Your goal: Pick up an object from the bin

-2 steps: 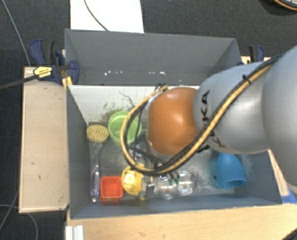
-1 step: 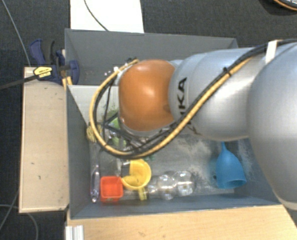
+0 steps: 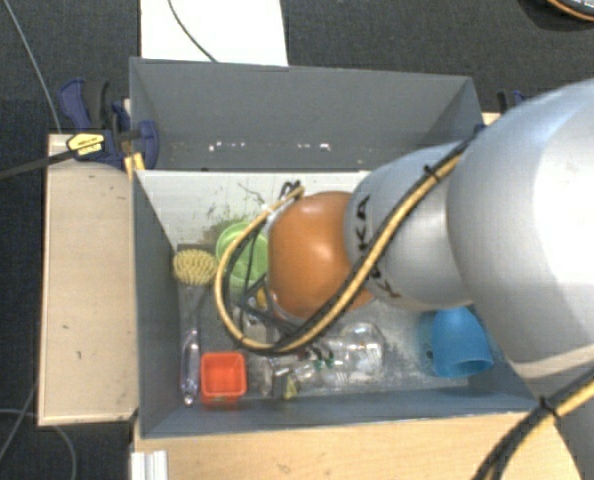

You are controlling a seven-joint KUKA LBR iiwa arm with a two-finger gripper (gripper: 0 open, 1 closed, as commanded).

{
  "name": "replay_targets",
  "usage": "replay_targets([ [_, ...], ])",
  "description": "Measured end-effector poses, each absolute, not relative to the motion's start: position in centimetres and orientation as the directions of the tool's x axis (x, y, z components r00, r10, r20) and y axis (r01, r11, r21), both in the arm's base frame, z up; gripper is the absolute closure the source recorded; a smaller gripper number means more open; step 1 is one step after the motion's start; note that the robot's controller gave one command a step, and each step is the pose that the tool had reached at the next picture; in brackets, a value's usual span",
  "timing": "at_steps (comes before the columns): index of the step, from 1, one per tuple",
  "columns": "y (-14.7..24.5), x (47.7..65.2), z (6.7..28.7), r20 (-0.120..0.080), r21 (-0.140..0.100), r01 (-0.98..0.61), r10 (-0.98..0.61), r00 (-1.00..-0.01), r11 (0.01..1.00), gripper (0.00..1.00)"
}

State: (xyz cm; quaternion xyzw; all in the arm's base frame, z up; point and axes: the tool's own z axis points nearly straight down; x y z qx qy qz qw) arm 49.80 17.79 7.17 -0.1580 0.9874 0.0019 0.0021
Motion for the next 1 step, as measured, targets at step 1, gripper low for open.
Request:
replay_targets([
  [1,20.41,52.41,20.68,-0.035,0.012,-0.296,-0.295,-0.955,0.955,1.0],
])
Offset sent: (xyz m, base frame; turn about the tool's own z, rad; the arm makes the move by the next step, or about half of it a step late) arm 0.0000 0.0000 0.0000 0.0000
